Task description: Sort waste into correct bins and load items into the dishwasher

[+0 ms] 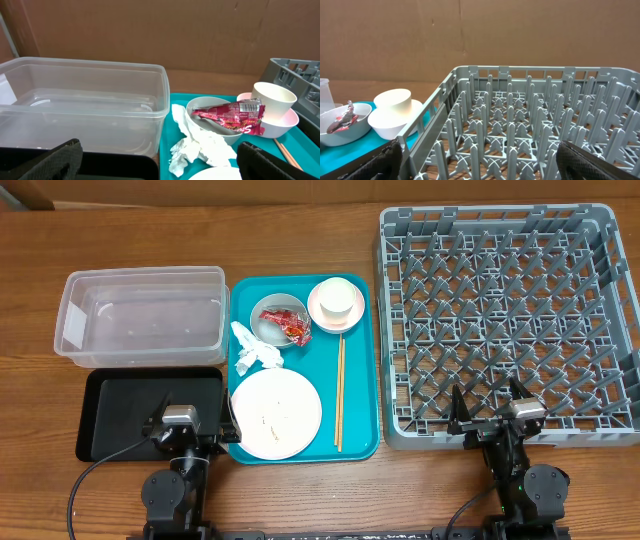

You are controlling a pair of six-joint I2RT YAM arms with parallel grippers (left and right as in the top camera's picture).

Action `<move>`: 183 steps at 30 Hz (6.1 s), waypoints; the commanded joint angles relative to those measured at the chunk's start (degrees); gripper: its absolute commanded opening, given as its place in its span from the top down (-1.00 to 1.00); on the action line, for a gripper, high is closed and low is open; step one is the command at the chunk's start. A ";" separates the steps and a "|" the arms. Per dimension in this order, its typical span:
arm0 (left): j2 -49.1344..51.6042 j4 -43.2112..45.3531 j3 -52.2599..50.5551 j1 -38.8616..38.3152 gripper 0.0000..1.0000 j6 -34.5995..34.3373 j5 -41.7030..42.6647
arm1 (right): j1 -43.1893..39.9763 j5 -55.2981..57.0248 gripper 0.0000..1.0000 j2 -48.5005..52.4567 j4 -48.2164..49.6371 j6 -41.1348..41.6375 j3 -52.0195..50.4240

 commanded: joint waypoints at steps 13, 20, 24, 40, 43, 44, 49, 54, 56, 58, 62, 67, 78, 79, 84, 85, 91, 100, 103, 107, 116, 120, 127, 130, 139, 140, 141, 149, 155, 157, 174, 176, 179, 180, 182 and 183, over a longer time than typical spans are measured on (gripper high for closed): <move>-0.46 -0.07 -0.22 0.42 -1.00 1.14 -0.48 | -0.15 -0.11 -0.99 -0.63 0.33 0.37 -0.59; -0.46 -0.07 -0.24 0.42 -1.00 1.14 -0.48 | -0.15 -0.11 -0.99 -0.61 0.33 0.37 -0.59; -0.46 -0.09 -0.24 0.42 -1.00 1.14 -0.48 | -0.15 -0.11 -0.99 -0.61 0.33 0.37 -0.59; -0.46 -0.07 -0.24 0.42 -1.00 1.14 -0.46 | -0.15 -0.11 -0.99 -0.61 0.33 0.37 -0.59; -0.46 -0.07 -0.24 0.42 -1.00 1.14 -0.48 | -0.15 -0.11 -0.99 -0.61 0.33 0.37 -0.59; -0.46 -0.07 -0.24 0.42 -1.00 1.14 -0.48 | -0.15 -0.11 -0.99 -0.61 0.33 0.37 -0.59; -0.46 -0.07 -0.24 0.42 -1.00 1.14 -0.48 | -0.15 -0.11 -0.99 -0.61 0.33 0.37 -0.59; -0.46 -0.07 -0.24 0.42 -1.00 1.14 -0.46 | -0.15 -0.11 -0.99 -0.61 0.33 0.37 -0.59; -0.46 -0.07 -0.24 0.42 -1.00 1.14 -0.48 | -0.15 -0.11 -0.99 -0.61 0.33 0.37 -0.59; -0.46 -0.07 -0.24 0.42 -1.00 1.14 -0.48 | -0.15 -0.11 -0.99 -0.61 0.33 0.37 -0.59; -0.46 -0.07 -0.24 0.42 -1.00 1.14 -0.46 | -0.15 -0.11 -0.99 -0.61 0.33 0.37 -0.59; -0.46 -0.07 -0.22 0.42 -1.00 1.14 -0.48 | -0.15 -0.11 -0.99 -0.61 0.33 0.37 -0.59; -0.46 -0.07 -0.24 0.42 -1.00 1.14 -0.46 | -0.15 -0.11 -0.99 -0.61 0.33 0.37 -0.59; -0.46 -0.07 -0.24 0.42 -1.00 1.14 -0.46 | -0.15 -0.11 -0.99 -0.61 0.33 0.37 -0.59; -0.46 -0.07 -0.22 0.42 -1.00 1.14 -0.46 | -0.15 -0.11 -0.99 -0.61 0.33 0.37 -0.59; -0.46 -0.07 -0.24 0.42 -1.00 1.14 -0.48 | -0.15 -0.11 -0.99 -0.61 0.33 0.37 -0.59; -0.46 -0.07 -0.24 0.42 -1.00 1.14 -0.46 | -0.15 -0.11 -0.99 -0.61 0.33 0.37 -0.59; -0.46 -0.07 -0.24 0.42 -1.00 1.11 -0.44 | -0.15 -0.11 -0.99 -0.61 0.33 0.37 -0.59; -0.46 -0.04 -0.22 0.42 -1.00 0.85 0.22 | -0.15 -0.11 -0.99 -0.63 0.33 0.37 -0.59; -0.46 3.52 -0.22 0.42 -1.00 -1.42 2.97 | -0.15 -0.11 -0.99 -0.63 0.33 0.37 -0.59; 0.02 -4.31 8.81 0.42 -1.00 -13.14 15.76 | -0.15 -0.11 -0.99 -0.63 0.33 0.37 -0.59; 2.86 -12.04 19.28 0.42 -1.00 -13.03 18.62 | -0.15 -0.11 -0.99 -0.61 0.33 0.37 -0.59; 20.00 -29.24 43.89 0.42 -1.00 -8.61 19.71 | -0.15 -0.11 -0.99 -0.63 0.33 0.37 -0.59; 33.79 -44.26 58.97 0.39 -1.00 -4.76 21.64 | -0.15 -0.11 -0.99 -0.63 0.33 0.37 -0.59; 71.14 -82.86 97.11 0.39 -1.00 -0.81 21.59 | -0.15 -0.11 -0.99 -0.61 0.33 0.37 -0.59; 73.79 -83.73 98.79 0.39 -1.00 -0.81 21.62 | -0.15 -0.11 -0.99 -0.61 0.33 0.37 -0.59; 76.52 -84.54 100.06 0.39 -1.00 -0.83 21.77 | -0.15 -0.11 -0.99 -0.61 0.33 0.37 -0.59; 89.59 -84.78 100.43 -0.46 0.92 -0.81 21.94 | -0.15 -0.11 -0.99 -0.61 0.33 0.37 -0.59; 91.14 -83.10 98.79 -8.02 0.92 -8.15 5.38 | -0.15 -0.11 -0.99 -0.61 0.33 0.37 -0.59; 91.14 -82.27 98.73 -12.26 0.91 -12.26 -1.75 | -0.15 -0.11 -0.99 -0.61 0.33 0.37 -0.59; 91.49 -58.38 77.72 -26.82 -0.19 -22.93 -14.78 | -0.15 -0.11 -0.99 -0.61 0.33 0.37 -0.59; 91.52 -54.55 74.49 -26.80 -0.25 -22.97 -16.00 | -0.15 -0.11 -0.99 -0.61 0.33 0.37 -0.59; 91.54 -49.55 70.58 -26.71 -0.40 -22.95 -17.46 | -0.15 -0.11 -0.99 -0.61 0.33 0.37 -0.59; 91.54 -47.84 69.20 -26.58 -0.48 -22.95 -18.16 | -0.15 -0.11 -0.99 -0.61 0.33 0.37 -0.59; 91.54 -45.86 67.49 -26.05 -0.52 -22.95 -19.10 | -0.15 -0.11 -0.99 -0.61 0.33 0.37 -0.59; 91.54 -44.48 66.29 -25.40 -0.55 -22.95 -19.37 | -0.15 -0.11 -0.99 -0.61 0.33 0.37 -0.59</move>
